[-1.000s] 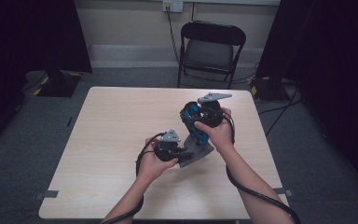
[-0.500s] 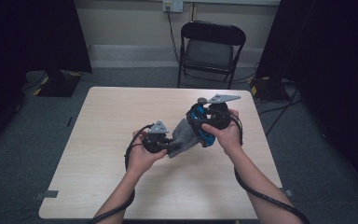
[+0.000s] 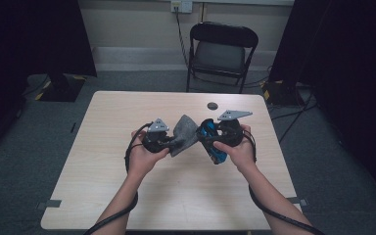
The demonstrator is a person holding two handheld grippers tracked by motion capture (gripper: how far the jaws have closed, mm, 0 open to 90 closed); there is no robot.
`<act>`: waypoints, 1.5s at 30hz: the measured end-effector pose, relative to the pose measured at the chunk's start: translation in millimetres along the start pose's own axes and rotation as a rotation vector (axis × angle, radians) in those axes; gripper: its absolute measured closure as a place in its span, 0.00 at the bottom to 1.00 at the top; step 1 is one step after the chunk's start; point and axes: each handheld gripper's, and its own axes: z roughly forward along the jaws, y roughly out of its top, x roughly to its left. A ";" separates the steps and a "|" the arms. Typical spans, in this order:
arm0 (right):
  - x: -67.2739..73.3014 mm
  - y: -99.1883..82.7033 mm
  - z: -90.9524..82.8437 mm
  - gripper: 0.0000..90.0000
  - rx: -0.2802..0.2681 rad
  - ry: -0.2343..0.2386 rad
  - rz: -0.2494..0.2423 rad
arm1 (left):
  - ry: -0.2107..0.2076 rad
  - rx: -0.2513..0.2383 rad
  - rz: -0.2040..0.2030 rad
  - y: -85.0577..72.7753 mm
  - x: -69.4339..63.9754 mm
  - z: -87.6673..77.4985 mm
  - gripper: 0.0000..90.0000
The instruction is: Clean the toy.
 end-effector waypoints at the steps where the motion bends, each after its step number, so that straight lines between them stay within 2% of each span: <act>1: 0.8 -1.3 0.3 0.28 0.001 0.002 -0.002 | 0.000 -0.003 0.000 0.9 0.1 -0.2 0.84; 16: 7.1 -14.8 6.7 0.28 0.013 -0.005 -0.011 | -0.008 -0.016 0.011 8.0 -5.5 2.3 0.84; 23: 8.3 -19.6 10.3 0.28 0.022 -0.003 -0.012 | -0.030 -0.011 0.016 7.7 -10.7 4.9 0.84; 45: 7.9 -13.6 10.6 0.28 0.015 -0.007 -0.007 | -0.054 -0.014 0.012 4.6 -16.1 11.2 0.84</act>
